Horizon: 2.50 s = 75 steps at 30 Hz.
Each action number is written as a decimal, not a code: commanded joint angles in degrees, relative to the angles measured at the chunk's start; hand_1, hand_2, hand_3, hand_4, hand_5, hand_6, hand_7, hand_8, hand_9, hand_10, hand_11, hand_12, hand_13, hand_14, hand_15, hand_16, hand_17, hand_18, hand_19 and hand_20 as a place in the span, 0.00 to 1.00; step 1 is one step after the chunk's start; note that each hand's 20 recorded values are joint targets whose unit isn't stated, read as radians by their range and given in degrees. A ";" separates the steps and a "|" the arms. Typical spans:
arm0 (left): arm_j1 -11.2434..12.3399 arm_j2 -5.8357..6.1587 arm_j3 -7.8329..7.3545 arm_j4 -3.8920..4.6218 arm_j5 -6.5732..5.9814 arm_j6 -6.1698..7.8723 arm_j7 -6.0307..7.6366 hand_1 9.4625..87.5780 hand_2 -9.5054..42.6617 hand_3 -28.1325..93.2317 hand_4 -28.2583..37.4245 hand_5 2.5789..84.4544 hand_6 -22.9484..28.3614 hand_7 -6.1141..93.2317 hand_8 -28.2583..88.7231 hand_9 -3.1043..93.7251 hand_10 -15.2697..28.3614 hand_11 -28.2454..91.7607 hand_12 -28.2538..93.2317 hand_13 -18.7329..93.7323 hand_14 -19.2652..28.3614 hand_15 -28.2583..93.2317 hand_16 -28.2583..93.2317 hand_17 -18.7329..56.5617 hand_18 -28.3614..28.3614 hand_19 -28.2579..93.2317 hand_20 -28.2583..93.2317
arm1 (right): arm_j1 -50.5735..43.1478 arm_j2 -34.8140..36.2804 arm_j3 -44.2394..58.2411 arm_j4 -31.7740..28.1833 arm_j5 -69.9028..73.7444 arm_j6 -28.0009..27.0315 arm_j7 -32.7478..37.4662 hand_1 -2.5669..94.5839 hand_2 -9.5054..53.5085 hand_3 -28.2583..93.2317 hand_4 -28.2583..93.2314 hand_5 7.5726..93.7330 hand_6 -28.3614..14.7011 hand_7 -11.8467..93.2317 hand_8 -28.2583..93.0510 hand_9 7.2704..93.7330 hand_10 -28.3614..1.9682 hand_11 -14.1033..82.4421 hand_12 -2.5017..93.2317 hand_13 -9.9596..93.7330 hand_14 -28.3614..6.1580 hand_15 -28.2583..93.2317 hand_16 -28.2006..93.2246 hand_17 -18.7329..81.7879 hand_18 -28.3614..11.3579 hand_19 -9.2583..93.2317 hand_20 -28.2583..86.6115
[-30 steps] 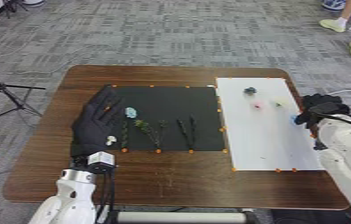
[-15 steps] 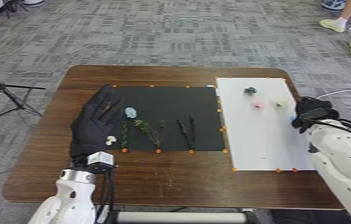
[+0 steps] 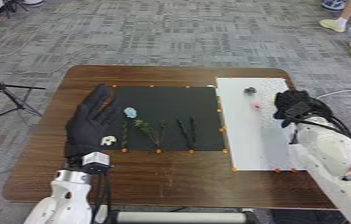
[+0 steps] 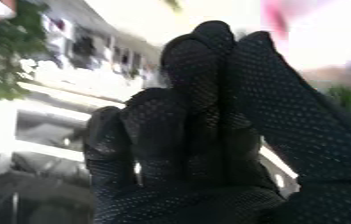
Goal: Arrange flowers
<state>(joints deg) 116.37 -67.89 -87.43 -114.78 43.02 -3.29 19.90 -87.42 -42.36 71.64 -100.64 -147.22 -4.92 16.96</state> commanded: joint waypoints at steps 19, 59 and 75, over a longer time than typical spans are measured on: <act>1.23 0.17 -0.84 -0.60 -0.28 0.58 -0.22 0.18 0.07 0.79 0.00 0.27 0.49 0.29 0.14 0.24 0.58 0.36 0.37 0.32 0.72 0.32 0.29 0.05 0.86 0.55 0.29 | 6.59 -2.93 3.51 -6.08 14.67 -38.44 24.98 0.54 0.00 0.45 0.03 0.24 0.25 0.12 0.21 0.29 0.21 0.22 0.19 0.55 0.41 0.89 0.39 0.43 0.13 0.90 0.66; 1.74 0.46 -1.54 -0.56 -0.24 -0.05 1.18 0.18 0.07 0.79 0.00 0.27 0.49 0.29 0.14 0.24 0.58 0.36 0.37 0.32 0.72 0.32 0.29 0.05 0.86 0.55 0.30 | -1.28 -3.16 6.76 -7.10 6.49 -19.13 12.35 0.52 0.00 0.91 0.02 0.71 0.65 0.46 0.26 0.82 0.72 0.33 0.49 0.76 0.63 0.88 0.48 0.56 0.22 0.99 0.66; 1.82 0.23 -1.65 -0.50 -0.14 -0.42 1.04 0.18 0.07 0.79 0.00 0.27 0.49 0.29 0.14 0.24 0.59 0.36 0.37 0.32 0.72 0.32 0.29 0.05 0.86 0.55 0.29 | 1.99 -6.33 2.53 -3.03 6.63 -23.63 13.10 0.46 0.00 0.76 0.00 0.50 0.51 0.30 0.15 0.53 0.48 0.42 0.25 0.68 0.56 0.89 0.45 0.51 0.20 0.97 0.67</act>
<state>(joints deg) 117.34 -67.37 -88.96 -115.13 42.91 -3.20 20.66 -86.58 -47.04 75.94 -107.05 -138.21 -30.85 30.61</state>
